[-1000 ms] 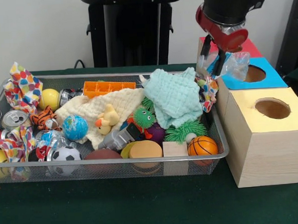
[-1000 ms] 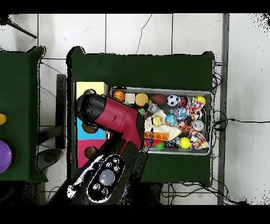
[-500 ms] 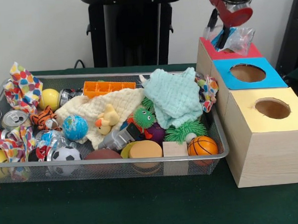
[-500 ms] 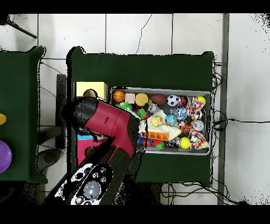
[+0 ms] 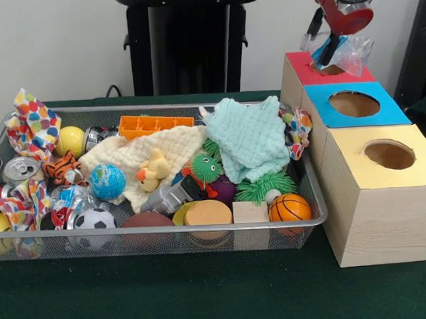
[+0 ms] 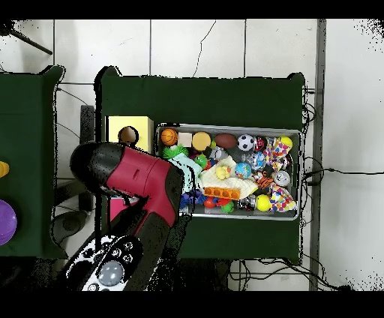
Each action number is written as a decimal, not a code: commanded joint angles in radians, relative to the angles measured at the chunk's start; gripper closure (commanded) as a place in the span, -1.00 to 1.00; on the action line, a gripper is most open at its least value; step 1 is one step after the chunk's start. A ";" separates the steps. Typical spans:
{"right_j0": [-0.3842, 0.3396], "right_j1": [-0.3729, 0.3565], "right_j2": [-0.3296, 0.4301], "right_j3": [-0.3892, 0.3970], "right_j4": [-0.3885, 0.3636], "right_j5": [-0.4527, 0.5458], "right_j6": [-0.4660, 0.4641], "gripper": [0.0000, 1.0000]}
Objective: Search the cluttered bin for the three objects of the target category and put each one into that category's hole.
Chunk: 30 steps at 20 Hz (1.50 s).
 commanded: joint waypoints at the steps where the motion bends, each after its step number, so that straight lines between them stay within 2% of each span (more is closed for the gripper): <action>1: -0.010 0.065 0.073 -0.012 0.056 -0.050 0.347 1.00; 11: -0.022 0.059 0.100 0.010 0.105 -0.064 0.338 1.00; 15: -0.005 0.101 0.073 -0.023 0.107 -0.074 0.392 1.00; 17: 0.013 0.142 0.018 -0.068 0.062 -0.055 0.425 1.00; 20: 0.023 0.173 -0.015 -0.091 0.045 -0.066 0.438 1.00; 26: 0.045 0.205 -0.058 -0.127 0.045 -0.044 0.472 1.00; 30: 0.054 0.206 -0.045 -0.127 0.085 -0.037 0.509 1.00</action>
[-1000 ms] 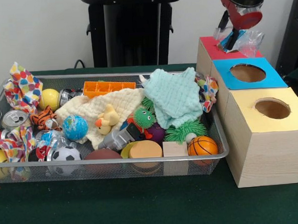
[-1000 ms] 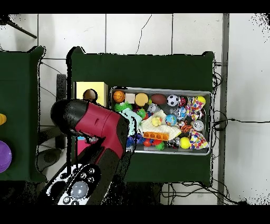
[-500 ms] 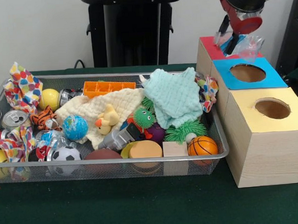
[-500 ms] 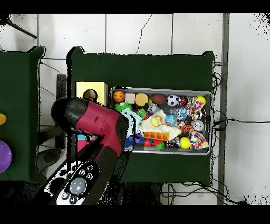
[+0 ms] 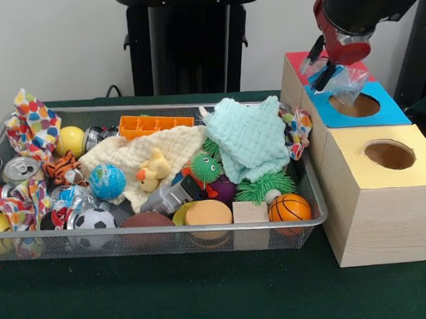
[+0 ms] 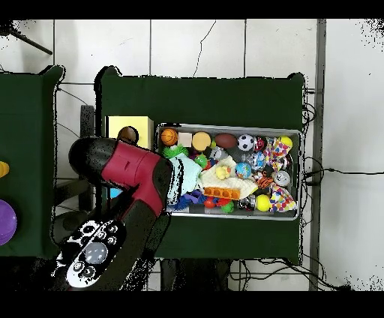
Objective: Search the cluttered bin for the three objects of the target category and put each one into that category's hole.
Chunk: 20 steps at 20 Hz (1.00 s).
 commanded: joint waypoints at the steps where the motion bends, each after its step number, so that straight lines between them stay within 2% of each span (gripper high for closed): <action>1: 0.009 0.064 0.034 -0.055 0.024 -0.033 0.371 1.00; 11: 0.002 0.067 0.038 -0.082 0.024 0.005 0.406 1.00; 18: -0.005 0.063 0.036 -0.078 -0.007 0.005 0.367 1.00; 19: -0.004 0.068 0.029 -0.083 -0.014 0.006 0.367 -1.00; 20: -0.004 0.069 0.027 -0.086 -0.017 0.009 0.366 -1.00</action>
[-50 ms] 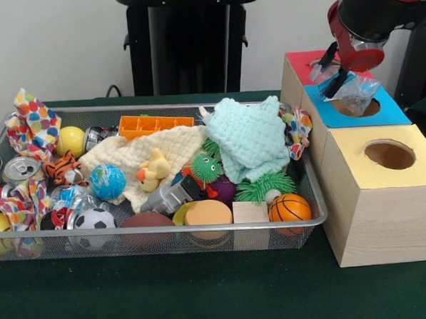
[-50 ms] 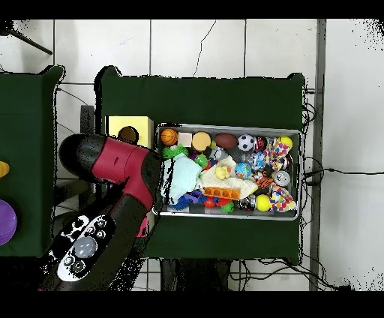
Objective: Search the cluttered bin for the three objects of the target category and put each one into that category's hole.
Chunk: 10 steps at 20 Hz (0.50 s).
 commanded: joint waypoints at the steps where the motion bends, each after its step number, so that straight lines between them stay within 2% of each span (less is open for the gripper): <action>1: -0.019 0.044 0.030 -0.039 -0.020 0.012 0.283 -1.00; 4: -0.020 0.048 0.024 -0.046 -0.025 0.023 0.279 -1.00; 6: -0.013 0.062 0.011 -0.061 -0.012 0.049 0.331 -1.00; 10: -0.018 0.058 -0.003 -0.081 -0.030 0.105 0.306 -1.00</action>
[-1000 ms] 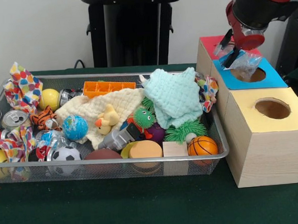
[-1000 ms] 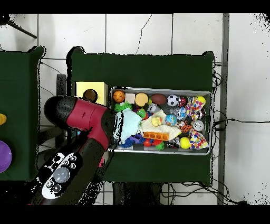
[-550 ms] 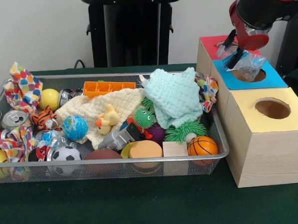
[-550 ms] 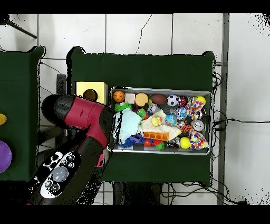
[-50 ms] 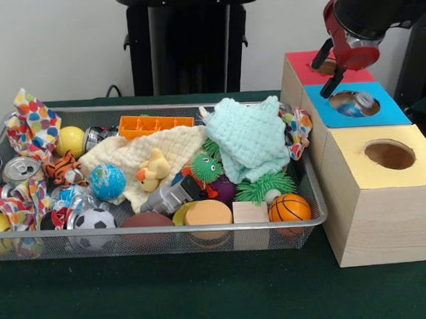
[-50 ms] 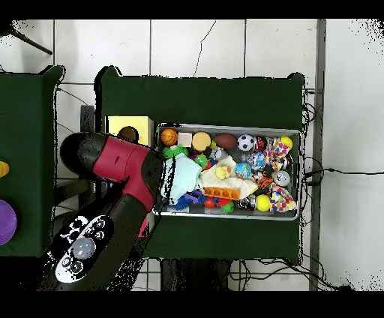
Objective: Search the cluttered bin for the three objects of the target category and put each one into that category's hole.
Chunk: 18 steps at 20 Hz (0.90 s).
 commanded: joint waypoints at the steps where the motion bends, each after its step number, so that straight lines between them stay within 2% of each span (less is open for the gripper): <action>1: -0.019 0.047 0.028 -0.070 -0.030 0.108 0.300 -1.00; 6: -0.040 0.007 0.036 -0.061 -0.027 0.128 0.246 -1.00; 10: -0.076 -0.036 0.036 -0.057 -0.043 0.115 0.163 -1.00; 14: -0.116 -0.053 -0.003 -0.077 -0.114 0.065 0.051 -1.00; 18: -0.179 -0.065 -0.004 -0.082 -0.199 -0.088 -0.074 -1.00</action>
